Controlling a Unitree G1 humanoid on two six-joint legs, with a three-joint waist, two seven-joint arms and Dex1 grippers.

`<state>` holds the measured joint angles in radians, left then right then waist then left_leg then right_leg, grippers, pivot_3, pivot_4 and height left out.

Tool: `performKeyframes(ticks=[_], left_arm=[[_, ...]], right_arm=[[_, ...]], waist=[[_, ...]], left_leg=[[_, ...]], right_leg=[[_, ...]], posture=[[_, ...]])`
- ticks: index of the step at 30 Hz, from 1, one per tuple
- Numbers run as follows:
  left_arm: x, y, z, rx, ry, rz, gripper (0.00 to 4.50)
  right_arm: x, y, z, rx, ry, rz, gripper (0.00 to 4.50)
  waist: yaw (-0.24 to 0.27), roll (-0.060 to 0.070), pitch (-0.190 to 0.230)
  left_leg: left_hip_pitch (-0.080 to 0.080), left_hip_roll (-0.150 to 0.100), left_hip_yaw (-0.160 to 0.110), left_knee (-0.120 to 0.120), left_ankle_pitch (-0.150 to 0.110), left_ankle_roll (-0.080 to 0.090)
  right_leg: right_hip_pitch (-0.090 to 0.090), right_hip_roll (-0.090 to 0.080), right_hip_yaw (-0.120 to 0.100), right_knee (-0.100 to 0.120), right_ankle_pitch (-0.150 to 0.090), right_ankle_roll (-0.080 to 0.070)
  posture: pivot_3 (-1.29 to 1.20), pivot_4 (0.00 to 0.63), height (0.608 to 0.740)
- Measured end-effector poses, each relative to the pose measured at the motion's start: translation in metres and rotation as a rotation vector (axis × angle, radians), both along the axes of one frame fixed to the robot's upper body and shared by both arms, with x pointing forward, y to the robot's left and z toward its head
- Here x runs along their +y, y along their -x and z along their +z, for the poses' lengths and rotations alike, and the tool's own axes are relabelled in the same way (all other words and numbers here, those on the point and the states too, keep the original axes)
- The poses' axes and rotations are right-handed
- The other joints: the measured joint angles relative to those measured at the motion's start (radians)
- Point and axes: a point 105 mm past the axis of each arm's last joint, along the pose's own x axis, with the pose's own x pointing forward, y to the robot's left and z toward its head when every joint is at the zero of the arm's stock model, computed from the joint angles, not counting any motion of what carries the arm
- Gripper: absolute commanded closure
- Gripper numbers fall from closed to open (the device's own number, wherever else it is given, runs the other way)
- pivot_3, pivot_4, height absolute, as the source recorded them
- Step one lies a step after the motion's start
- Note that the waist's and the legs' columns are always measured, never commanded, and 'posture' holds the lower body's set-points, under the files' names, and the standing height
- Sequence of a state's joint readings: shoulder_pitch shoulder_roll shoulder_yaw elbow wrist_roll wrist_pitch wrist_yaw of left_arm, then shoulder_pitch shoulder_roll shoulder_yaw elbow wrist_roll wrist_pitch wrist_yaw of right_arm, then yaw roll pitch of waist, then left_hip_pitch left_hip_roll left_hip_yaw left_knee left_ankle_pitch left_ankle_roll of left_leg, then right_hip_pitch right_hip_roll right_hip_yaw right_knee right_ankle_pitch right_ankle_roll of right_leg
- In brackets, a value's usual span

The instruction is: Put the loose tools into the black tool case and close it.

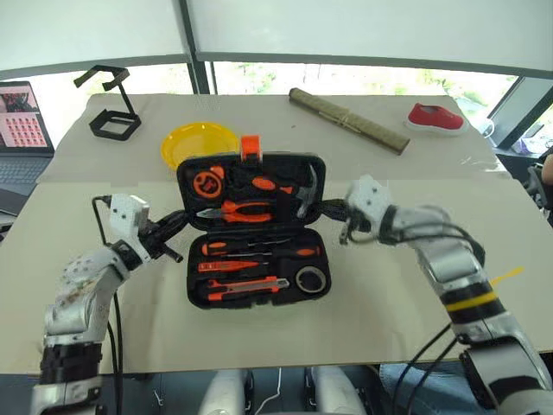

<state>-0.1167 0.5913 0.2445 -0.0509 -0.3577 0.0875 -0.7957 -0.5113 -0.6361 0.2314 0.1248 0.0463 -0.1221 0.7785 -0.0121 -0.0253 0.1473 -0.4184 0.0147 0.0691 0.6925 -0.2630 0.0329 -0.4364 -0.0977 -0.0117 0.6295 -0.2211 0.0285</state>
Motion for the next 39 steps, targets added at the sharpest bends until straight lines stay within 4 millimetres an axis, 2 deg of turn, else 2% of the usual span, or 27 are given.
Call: performKeyframes(ticks=[5,6,7,8,9,12,14,16,19,23,27,29,30,33,36,39], left_arm=[[-0.005,0.028,-0.013,-0.153,-0.239,-0.067,4.45],[-0.006,0.035,-0.017,-0.17,-0.29,-0.094,4.12],[-0.007,0.041,-0.021,-0.175,-0.321,-0.116,3.73],[-0.006,0.051,-0.026,-0.168,-0.357,-0.145,3.55],[-0.001,0.057,-0.036,-0.124,-0.38,-0.151,3.02],[0.022,0.07,-0.064,0.019,-0.372,-0.093,2.04],[0.032,0.067,-0.063,0.036,-0.349,-0.049,1.14],[0.042,0.059,-0.056,0.052,-0.309,-0.004,0.53],[0.057,0.049,-0.051,0.098,-0.248,0.058,0.43],[0.049,0.028,-0.045,0.149,-0.152,0.056,2.03],[0.023,0.001,-0.033,0.164,-0.09,-0.009,3.43],[0.012,-0.005,-0.03,0.17,-0.082,-0.046,4.23],[0.004,-0.008,-0.03,0.177,-0.082,-0.077,4.48],[-0.007,-0.007,-0.037,0.226,-0.103,-0.156,4.48],[-0.009,-0.007,-0.054,0.303,-0.138,-0.183,4.48],[-0.006,-0.008,-0.061,0.332,-0.149,-0.176,4.48]], right_arm=[[-0.011,0.014,-0.016,-0.171,0.093,0.036,4.5],[-0.013,0.016,-0.019,-0.199,0.113,0.04,4.5],[-0.015,0.018,-0.021,-0.216,0.12,0.044,4.1],[-0.019,0.02,-0.025,-0.223,0.126,0.042,3.7],[-0.027,0.02,-0.03,-0.21,0.146,0.022,3.37],[-0.066,0.024,-0.059,-0.103,0.229,-0.076,2.48],[-0.068,0.026,-0.059,-0.099,0.224,-0.084,1.6],[-0.069,0.028,-0.053,-0.088,0.19,-0.091,1.05],[-0.08,0.042,-0.053,0.026,0.122,-0.103,1.67],[-0.083,0.073,-0.06,0.203,0.091,-0.061,3.05],[-0.072,0.104,-0.064,0.328,0.122,0.021,4.38],[-0.064,0.114,-0.068,0.368,0.129,0.048,4.5],[-0.059,0.119,-0.071,0.391,0.138,0.059,4.5],[-0.049,0.124,-0.081,0.42,0.184,0.07,4.5],[-0.034,0.113,-0.082,0.389,0.201,0.058,4.5],[-0.019,0.104,-0.081,0.372,0.183,0.046,4.5]], waist=[[0.002,0.0,0.0],[0.004,0.0,0.0],[0.005,0.0,0.0],[0.006,0.0,0.0],[0.008,0.0,0.0],[0.018,0.0,0.0],[0.014,0.0,0.0],[0.011,0.0,0.0],[0.015,0.0,0.0],[0.023,0.0,0.0],[0.024,-0.001,0.0],[0.019,-0.001,-0.001],[0.016,-0.001,-0.001],[0.009,-0.001,-0.001],[-0.002,-0.009,-0.004],[-0.006,-0.013,-0.004]], left_leg=[[0.006,0.0,0.002,0.0,-0.006,0.01],[0.01,0.0,0.002,0.0,-0.007,0.011],[0.014,0.0,0.002,0.0,-0.007,0.011],[0.017,0.0,0.002,-0.001,-0.008,0.012],[0.017,-0.001,0.003,-0.001,-0.008,0.013],[0.015,-0.001,0.004,0.001,-0.008,0.014],[0.017,0.0,0.005,0.002,-0.007,0.013],[0.018,0.0,0.004,0.002,-0.006,0.012],[0.019,0.001,0.004,0.002,-0.006,0.012],[0.018,0.0,0.004,0.003,-0.006,0.013],[0.018,0.0,0.004,0.003,-0.006,0.013],[0.018,0.001,0.005,0.003,-0.006,0.013],[0.018,0.001,0.005,0.003,-0.006,0.013],[0.019,0.001,0.005,0.003,-0.006,0.013],[0.02,0.005,0.005,0.003,-0.005,0.011],[0.021,0.01,0.005,0.002,-0.003,0.007]], right_leg=[[0.006,-0.003,-0.001,-0.005,0.001,0.001],[0.01,-0.003,-0.001,-0.006,0.0,0.001],[0.014,-0.003,-0.001,-0.007,0.0,0.001],[0.017,-0.005,-0.001,-0.007,0.0,0.001],[0.017,-0.007,-0.002,-0.007,-0.001,0.002],[0.015,-0.008,-0.003,-0.006,0.0,0.002],[0.015,-0.007,-0.002,-0.003,0.0,0.002],[0.016,-0.006,-0.002,-0.001,0.0,0.002],[0.017,-0.005,-0.002,-0.001,0.0,0.002],[0.017,-0.006,-0.002,-0.002,0.0,0.003],[0.018,-0.004,-0.002,-0.002,0.0,0.003],[0.017,-0.003,0.0,-0.002,0.0,0.003],[0.017,-0.003,0.0,-0.002,0.0,0.003],[0.017,-0.001,0.001,-0.002,0.0,0.003],[0.017,0.005,0.002,-0.002,0.001,0.0],[0.017,0.008,0.001,-0.002,0.003,-0.004]], posture=[[0.0,0.15,0.74],[0.0,0.15,0.74],[0.0,0.15,0.74],[0.0,0.15,0.74],[0.0,0.15,0.74],[0.0,0.15,0.74],[0.0,0.15,0.74],[0.0,0.15,0.74],[0.0,0.15,0.74],[0.0,0.15,0.74],[0.0,0.15,0.74],[0.0,0.15,0.74],[0.0,0.15,0.74],[0.0,0.15,0.74],[0.0,0.15,0.74],[0.0,0.15,0.74]])
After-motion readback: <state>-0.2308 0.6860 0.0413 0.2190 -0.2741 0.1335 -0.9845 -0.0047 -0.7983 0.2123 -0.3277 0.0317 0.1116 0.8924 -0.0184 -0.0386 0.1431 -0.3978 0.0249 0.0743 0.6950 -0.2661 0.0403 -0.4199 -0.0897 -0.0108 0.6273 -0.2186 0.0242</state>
